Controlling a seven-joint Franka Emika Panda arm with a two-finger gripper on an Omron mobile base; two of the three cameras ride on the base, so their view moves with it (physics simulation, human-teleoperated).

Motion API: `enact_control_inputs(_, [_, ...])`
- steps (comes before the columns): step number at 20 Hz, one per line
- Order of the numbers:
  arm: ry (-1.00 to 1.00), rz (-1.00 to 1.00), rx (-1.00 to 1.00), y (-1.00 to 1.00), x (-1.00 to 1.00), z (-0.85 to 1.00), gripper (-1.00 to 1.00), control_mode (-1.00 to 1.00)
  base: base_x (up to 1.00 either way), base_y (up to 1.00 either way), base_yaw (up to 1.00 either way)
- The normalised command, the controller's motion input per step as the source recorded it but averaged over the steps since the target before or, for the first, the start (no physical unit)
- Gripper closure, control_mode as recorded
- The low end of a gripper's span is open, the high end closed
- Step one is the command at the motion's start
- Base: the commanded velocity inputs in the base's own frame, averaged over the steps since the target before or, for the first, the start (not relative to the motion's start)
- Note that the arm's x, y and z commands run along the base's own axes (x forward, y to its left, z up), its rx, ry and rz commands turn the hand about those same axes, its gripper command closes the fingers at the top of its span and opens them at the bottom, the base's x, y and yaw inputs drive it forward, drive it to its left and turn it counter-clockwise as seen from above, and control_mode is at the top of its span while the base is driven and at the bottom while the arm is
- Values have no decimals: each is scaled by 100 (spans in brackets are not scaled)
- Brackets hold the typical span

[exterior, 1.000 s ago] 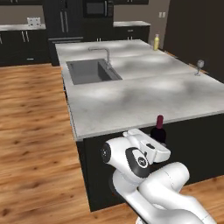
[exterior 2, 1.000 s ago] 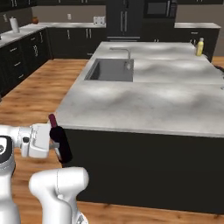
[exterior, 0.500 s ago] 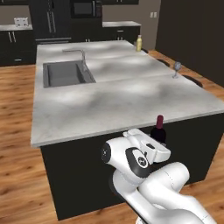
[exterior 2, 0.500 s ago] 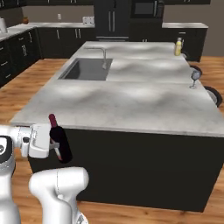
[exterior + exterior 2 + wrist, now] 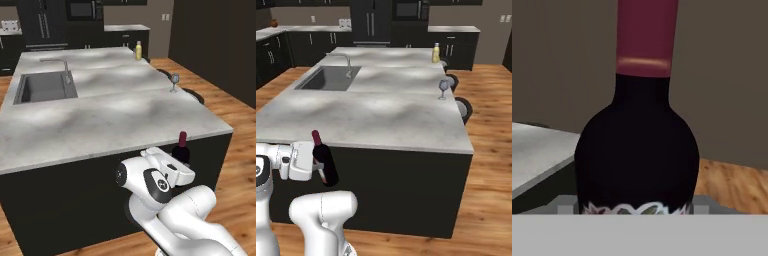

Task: There is a wine glass and glass cup on the dining counter. Place the wine bottle next to the wine glass and the juice bottle next to the glass cup.

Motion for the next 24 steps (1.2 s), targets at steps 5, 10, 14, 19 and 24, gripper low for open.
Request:
enact_control_inputs(5, [0,0,0,0,0,0,100,100,-7,-84,0])
enact_control_inputs(10, [0,0,0,0,0,0,100,100,-6,-85,0])
enact_control_inputs(14, [0,0,0,0,0,0,100,100,-5,-85,0])
enact_control_inputs(19, [0,0,0,0,0,0,100,100,-2,-85,0])
enact_control_inputs(24, [0,0,0,0,0,0,100,100,0,-84,0])
